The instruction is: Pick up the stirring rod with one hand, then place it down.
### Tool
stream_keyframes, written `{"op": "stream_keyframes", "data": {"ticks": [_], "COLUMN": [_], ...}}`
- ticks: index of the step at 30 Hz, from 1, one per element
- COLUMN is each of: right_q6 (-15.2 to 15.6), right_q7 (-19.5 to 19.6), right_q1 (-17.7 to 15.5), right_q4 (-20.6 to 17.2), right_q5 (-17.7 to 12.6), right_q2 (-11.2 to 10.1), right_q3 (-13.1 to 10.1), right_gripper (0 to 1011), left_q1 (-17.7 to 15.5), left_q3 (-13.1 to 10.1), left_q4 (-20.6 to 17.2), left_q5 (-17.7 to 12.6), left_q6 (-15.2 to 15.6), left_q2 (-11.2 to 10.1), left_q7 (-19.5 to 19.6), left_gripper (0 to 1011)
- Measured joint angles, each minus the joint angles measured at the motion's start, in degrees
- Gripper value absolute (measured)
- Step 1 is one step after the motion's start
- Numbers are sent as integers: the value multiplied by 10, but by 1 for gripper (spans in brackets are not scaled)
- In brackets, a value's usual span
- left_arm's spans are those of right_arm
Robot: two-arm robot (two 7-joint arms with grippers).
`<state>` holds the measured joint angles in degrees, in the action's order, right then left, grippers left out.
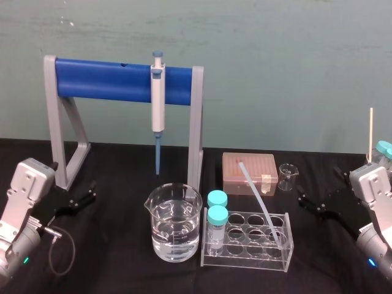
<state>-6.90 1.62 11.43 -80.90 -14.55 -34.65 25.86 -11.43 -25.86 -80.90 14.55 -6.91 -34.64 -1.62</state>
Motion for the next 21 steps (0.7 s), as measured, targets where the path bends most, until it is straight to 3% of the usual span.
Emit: {"op": "stream_keyframes", "data": {"ticks": [21], "right_q6": [0], "right_q7": [0], "right_q1": [0], "right_q4": [0], "right_q5": [0], "right_q2": [0], "right_q3": [0], "right_gripper": [1000], "left_q1": [0], "left_q3": [0], "left_q4": [0], "left_q5": [0], "left_q6": [0], "left_q2": [0], "left_q7": [0], "left_gripper": [1000]}}
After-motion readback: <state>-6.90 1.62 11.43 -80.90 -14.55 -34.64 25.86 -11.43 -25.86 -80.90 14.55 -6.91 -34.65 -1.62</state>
